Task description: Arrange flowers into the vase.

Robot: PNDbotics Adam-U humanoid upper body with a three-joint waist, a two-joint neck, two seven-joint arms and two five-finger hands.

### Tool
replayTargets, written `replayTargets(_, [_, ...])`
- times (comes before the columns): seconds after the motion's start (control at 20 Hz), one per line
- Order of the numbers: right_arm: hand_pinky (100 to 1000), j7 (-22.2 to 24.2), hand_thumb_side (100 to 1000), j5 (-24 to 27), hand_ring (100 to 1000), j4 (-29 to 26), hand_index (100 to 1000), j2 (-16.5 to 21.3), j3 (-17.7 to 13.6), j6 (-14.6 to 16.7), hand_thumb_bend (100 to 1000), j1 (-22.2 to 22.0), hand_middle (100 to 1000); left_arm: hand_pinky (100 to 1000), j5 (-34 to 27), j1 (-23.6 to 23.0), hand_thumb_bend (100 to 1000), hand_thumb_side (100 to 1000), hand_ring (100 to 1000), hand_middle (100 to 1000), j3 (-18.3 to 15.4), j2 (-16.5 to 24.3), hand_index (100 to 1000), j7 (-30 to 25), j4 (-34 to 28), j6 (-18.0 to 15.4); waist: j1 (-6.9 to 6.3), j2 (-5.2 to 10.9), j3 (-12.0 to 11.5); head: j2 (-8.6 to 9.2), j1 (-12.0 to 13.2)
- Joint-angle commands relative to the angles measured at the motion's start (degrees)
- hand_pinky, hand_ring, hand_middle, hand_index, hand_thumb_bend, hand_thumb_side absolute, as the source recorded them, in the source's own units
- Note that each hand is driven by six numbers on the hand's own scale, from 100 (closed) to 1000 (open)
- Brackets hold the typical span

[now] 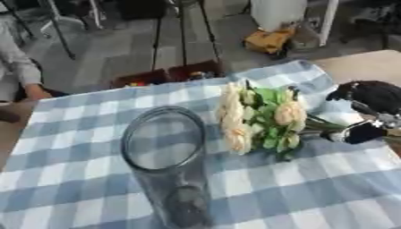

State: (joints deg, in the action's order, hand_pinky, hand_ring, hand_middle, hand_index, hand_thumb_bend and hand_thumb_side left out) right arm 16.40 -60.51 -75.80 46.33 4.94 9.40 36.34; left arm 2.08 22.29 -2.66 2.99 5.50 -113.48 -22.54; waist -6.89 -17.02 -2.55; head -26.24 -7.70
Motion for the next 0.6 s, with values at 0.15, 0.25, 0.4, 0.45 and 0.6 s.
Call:
replayTargets(0.15, [837, -1.91, 538, -1.32, 898, 1.49, 838, 0.15, -0.67, -0.25, 547, 1.25, 731, 498, 0.05, 0.79, 100, 1000, 719, 772, 0.22, 0.44, 858, -0.4, -1.11, 0.12, 0.36, 0.9, -0.12, 0.86, -0.11])
replayTargets(0.25, [842, -2.29, 517, -1.52, 906, 2.12, 841, -0.19, -0.64, -0.18, 544, 1.35, 737, 497, 0.07, 0.78, 100, 1000, 719, 772, 0.24, 0.43, 858, -0.52, -1.11, 0.17, 0.34, 0.86, -0.13, 0.9, -0.11])
replayTargets(0.4, [845, -2.87, 509, -1.67, 908, 2.81, 837, -0.54, -0.77, -0.08, 539, 1.48, 725, 497, 0.07, 0.75, 100, 1000, 719, 772, 0.2, 0.41, 858, -0.57, -1.11, 0.23, 0.3, 0.82, -0.11, 0.92, -0.1])
replayTargets(0.45, [847, -3.15, 502, -1.72, 910, 3.04, 836, -0.65, -0.8, -0.1, 538, 1.52, 722, 497, 0.08, 0.73, 100, 1000, 719, 772, 0.2, 0.4, 858, -0.59, -1.11, 0.27, 0.29, 0.8, -0.1, 0.95, -0.1])
replayTargets(0.6, [844, -4.28, 502, -1.98, 902, 3.54, 832, -0.87, -0.84, -0.27, 532, 1.62, 712, 496, 0.12, 0.7, 100, 1000, 720, 772, 0.21, 0.37, 858, -0.65, -1.11, 0.36, 0.27, 0.74, -0.07, 1.04, -0.05])
